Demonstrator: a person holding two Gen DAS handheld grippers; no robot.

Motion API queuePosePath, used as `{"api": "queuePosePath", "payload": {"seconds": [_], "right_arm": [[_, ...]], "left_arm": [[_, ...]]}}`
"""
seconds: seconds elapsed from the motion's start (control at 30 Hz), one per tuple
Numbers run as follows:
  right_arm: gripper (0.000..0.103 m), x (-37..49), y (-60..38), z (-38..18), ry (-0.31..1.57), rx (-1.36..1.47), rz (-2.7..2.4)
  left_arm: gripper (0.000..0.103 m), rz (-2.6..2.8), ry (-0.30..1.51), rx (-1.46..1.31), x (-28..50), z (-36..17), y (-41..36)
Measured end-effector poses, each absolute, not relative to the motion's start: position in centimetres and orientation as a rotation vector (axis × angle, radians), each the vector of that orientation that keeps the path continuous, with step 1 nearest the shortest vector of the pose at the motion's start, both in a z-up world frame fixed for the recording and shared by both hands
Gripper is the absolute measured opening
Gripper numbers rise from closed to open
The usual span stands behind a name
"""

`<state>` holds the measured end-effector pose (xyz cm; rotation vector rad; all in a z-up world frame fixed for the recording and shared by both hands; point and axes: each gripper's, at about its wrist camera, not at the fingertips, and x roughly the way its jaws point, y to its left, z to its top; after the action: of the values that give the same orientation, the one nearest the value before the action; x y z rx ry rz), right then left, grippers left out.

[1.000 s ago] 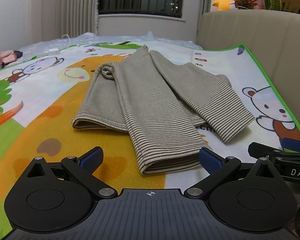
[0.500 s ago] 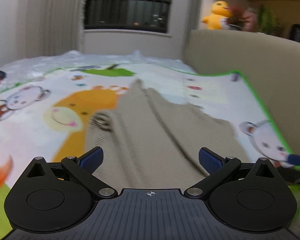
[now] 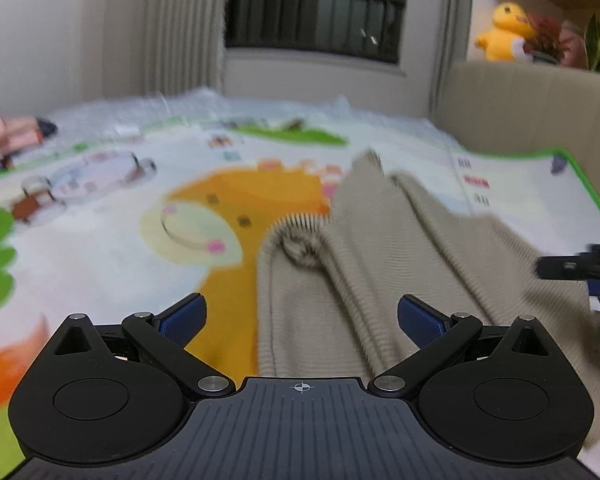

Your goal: Fold clothes

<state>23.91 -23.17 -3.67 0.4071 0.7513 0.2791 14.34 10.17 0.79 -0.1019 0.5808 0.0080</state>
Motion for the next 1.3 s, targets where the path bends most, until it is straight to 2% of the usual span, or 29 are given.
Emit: {"api": "queuePosePath", "payload": {"seconds": [0.13,0.33,0.4,0.47,0.53,0.63,0.8,0.87,0.93,1.03,1.2,1.3], "right_arm": [[0.103,24.1,-23.9,-4.2,0.754,0.447,0.31],[0.102,23.1,-21.9,-3.7,0.716,0.244,0.348],[0.083,22.4,-21.4,-3.5,0.695,0.207,0.363],[0.049,22.2,-21.5,-3.3,0.704,0.237,0.398],[0.033,21.8,-21.8,-3.1,0.726,0.288,0.429],[0.028,20.0,-22.4,-3.1,0.754,0.314,0.452],[0.028,14.9,-23.5,-3.2,0.748,0.251,0.485],[0.028,13.4,-24.2,-3.2,0.745,0.254,0.488],[0.028,12.7,-24.7,-3.5,0.733,0.273,0.49],[0.027,11.9,-25.0,-4.0,0.705,0.288,0.485],[0.028,11.1,-24.4,-4.1,0.669,0.25,0.468],[0.028,11.3,-24.8,-4.5,0.669,0.275,0.477]], "left_arm": [[0.103,-0.013,0.683,-0.152,15.8,-1.3,10.9],[0.103,0.008,0.792,-0.175,17.4,-1.8,11.0],[0.103,-0.028,0.849,-0.162,17.8,-1.6,10.6],[0.103,-0.066,0.865,-0.146,17.7,-1.5,10.4],[0.103,-0.088,0.864,-0.124,17.1,-1.5,10.1],[0.099,-0.144,0.863,-0.087,15.3,-1.3,9.0],[0.093,-0.241,0.872,-0.047,10.6,-0.8,7.6],[0.087,-0.291,0.868,-0.094,8.6,0.1,7.8],[0.076,-0.349,0.853,-0.174,7.4,1.2,8.3],[0.071,-0.385,0.814,-0.258,8.2,2.2,8.5],[0.048,-0.31,0.757,-0.35,10.1,2.2,8.4],[0.048,-0.231,0.56,-0.291,8.2,4.6,8.3]]}}
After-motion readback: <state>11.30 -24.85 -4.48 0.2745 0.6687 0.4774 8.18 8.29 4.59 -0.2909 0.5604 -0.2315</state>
